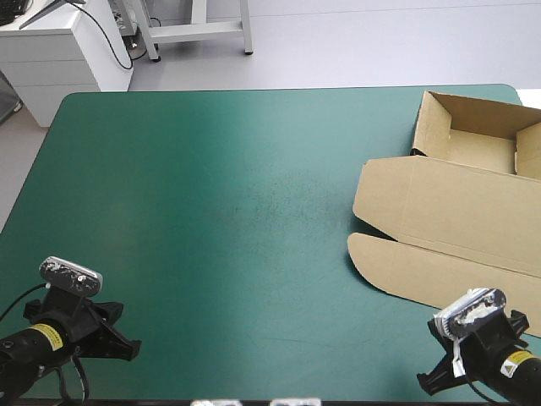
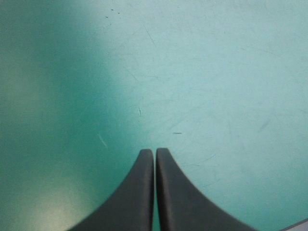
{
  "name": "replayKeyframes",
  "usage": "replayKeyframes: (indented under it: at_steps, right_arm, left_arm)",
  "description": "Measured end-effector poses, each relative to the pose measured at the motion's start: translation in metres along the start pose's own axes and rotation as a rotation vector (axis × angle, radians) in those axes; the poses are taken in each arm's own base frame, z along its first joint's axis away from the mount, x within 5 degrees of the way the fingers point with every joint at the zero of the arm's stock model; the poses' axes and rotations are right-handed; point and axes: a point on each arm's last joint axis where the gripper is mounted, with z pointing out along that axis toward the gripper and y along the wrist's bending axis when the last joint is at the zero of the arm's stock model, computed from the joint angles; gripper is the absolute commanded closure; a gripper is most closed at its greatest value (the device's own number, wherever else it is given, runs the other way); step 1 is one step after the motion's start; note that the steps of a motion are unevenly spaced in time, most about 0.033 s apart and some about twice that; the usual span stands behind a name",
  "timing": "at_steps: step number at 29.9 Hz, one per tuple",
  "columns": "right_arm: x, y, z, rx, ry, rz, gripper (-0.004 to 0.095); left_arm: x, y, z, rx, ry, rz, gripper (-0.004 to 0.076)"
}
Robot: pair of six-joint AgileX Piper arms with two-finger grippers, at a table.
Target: Fold the box
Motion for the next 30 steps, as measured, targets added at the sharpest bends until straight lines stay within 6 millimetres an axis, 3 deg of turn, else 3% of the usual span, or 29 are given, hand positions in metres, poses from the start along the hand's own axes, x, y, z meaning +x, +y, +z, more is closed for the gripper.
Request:
replayKeyframes:
  at_steps: [8,14,30]
  right_arm:
    - [0.016,0.006,-0.002,0.019,-0.050,-0.013,0.0923]
    - [0.028,0.007,0.008,0.008,-0.015,0.009,0.0923]
    - [0.031,0.007,0.011,0.001,0.005,0.012,0.0923]
  left_arm:
    - [0.016,0.000,0.018,0.001,0.078,-0.001,0.0731]
    - [0.032,-0.001,0.025,0.007,0.090,-0.004,0.0731]
    - [0.049,-0.007,0.029,0.060,0.021,-0.030,0.0731]
